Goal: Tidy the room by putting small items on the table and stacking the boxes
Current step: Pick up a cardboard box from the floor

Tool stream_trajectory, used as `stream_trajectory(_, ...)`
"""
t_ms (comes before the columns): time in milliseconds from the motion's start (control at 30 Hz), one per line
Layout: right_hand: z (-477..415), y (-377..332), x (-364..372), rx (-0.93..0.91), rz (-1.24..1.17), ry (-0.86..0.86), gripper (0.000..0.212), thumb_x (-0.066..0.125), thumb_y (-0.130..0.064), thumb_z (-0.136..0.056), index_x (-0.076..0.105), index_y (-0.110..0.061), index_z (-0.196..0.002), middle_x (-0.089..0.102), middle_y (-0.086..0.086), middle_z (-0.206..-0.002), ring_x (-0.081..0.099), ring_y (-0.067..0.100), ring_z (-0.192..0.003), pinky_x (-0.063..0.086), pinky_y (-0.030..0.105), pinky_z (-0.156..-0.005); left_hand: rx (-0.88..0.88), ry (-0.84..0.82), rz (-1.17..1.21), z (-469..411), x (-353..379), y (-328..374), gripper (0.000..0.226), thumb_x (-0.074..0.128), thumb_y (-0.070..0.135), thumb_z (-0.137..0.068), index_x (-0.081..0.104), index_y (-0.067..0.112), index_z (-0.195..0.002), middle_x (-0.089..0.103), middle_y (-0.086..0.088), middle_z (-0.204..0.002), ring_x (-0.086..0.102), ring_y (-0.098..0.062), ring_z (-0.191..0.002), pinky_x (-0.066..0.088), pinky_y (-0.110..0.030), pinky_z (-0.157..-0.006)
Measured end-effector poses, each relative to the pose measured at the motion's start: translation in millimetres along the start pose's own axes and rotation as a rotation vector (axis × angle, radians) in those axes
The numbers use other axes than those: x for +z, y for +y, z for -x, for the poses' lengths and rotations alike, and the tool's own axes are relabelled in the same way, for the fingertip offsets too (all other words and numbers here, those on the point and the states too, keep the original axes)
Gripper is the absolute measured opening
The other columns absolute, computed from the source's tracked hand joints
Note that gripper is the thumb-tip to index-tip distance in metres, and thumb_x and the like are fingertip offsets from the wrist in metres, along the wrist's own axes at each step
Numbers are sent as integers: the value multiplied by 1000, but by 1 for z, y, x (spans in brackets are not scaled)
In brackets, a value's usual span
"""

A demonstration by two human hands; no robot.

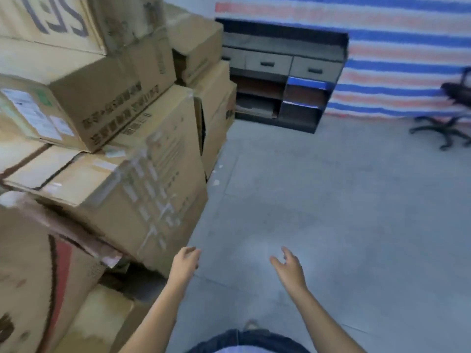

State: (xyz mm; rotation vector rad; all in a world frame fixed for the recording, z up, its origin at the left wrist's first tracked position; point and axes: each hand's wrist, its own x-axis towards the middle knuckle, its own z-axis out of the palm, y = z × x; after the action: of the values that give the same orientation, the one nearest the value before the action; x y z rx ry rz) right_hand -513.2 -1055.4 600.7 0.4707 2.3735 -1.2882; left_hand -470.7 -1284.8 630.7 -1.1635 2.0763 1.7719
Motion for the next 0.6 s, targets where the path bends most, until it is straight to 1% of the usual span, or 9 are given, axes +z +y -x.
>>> stream_trajectory(67, -17, 15, -30, 34, -19, 39, 54, 54, -28, -93, 37, -11, -141, 38, 14, -142, 40, 25, -130, 33, 29, -102, 30, -57, -28, -14, 38, 16, 29, 47, 15, -97, 51, 0, -121, 55, -9, -87, 48, -17, -68, 34, -27, -55)
stream_trajectory(133, -30, 25, -63, 67, -53, 100, 53, 52, -31, -93, 37, -14, -141, 36, 10, -143, 38, 23, -131, 33, 30, -102, 59, -117, -98, -21, 76, 34, 27, 45, 18, -98, 50, 1, -119, 55, -12, -99, 51, -20, -79, 37, -28, -60)
stream_trajectory(167, -34, 31, -81, 72, -85, 142, 52, 52, -31, -93, 38, -14, -140, 36, 9, -143, 38, 22, -130, 33, 30, -102, 76, -152, -128, -24, 97, 42, 27, 45, 18, -98, 51, 0, -118, 55, -13, -102, 51, -22, -82, 38, -29, -62)
stream_trajectory(233, -39, 44, -114, 93, -151, 238, 50, 52, -31, -93, 40, -14, -138, 38, 9, -141, 40, 21, -128, 33, 29, -101, 99, -251, -193, -28, 141, 55, 25, 45, 18, -98, 54, 0, -111, 56, -13, -102, 52, -23, -82, 38, -30, -63)
stream_trajectory(300, -37, 60, -139, 162, -211, 326, 48, 53, -31, -93, 43, -13, -136, 41, 10, -140, 43, 21, -126, 35, 29, -101, 125, -374, -290, -25, 185, 67, 21, 45, 20, -98, 55, 2, -104, 56, -12, -99, 51, -22, -79, 38, -29, -63)
stream_trajectory(400, -24, 90, -158, 276, -297, 415, 47, 53, -31, -93, 44, -11, -134, 44, 11, -138, 45, 21, -124, 36, 28, -99, 169, -565, -402, -12, 244, 80, 19, 46, 21, -98, 54, 4, -101, 56, -9, -93, 51, -20, -76, 39, -29, -63)
stream_trajectory(467, -11, 109, -168, 347, -349, 471, 47, 54, -31, -93, 44, -10, -134, 44, 11, -138, 45, 21, -125, 36, 28, -100, 184, -656, -464, -3, 281, 87, 17, 48, 20, -97, 54, 4, -99, 56, -10, -93, 51, -21, -75, 38, -29, -63)
stream_trajectory(567, 5, 137, -185, 476, -439, 598, 47, 54, -30, -93, 45, -9, -134, 44, 12, -138, 44, 22, -126, 36, 29, -101, 194, -778, -538, 13, 335, 97, 14, 49, 16, -96, 54, 7, -86, 56, -13, -93, 50, -21, -71, 37, -27, -61)
stream_trajectory(600, 9, 144, -192, 518, -458, 645, 46, 54, -30, -93, 45, -9, -133, 44, 13, -138, 44, 23, -126, 36, 30, -101, 200, -817, -560, 18, 352, 100, 14, 49, 15, -96, 55, 7, -86, 57, -14, -94, 51, -22, -72, 37, -28, -62)
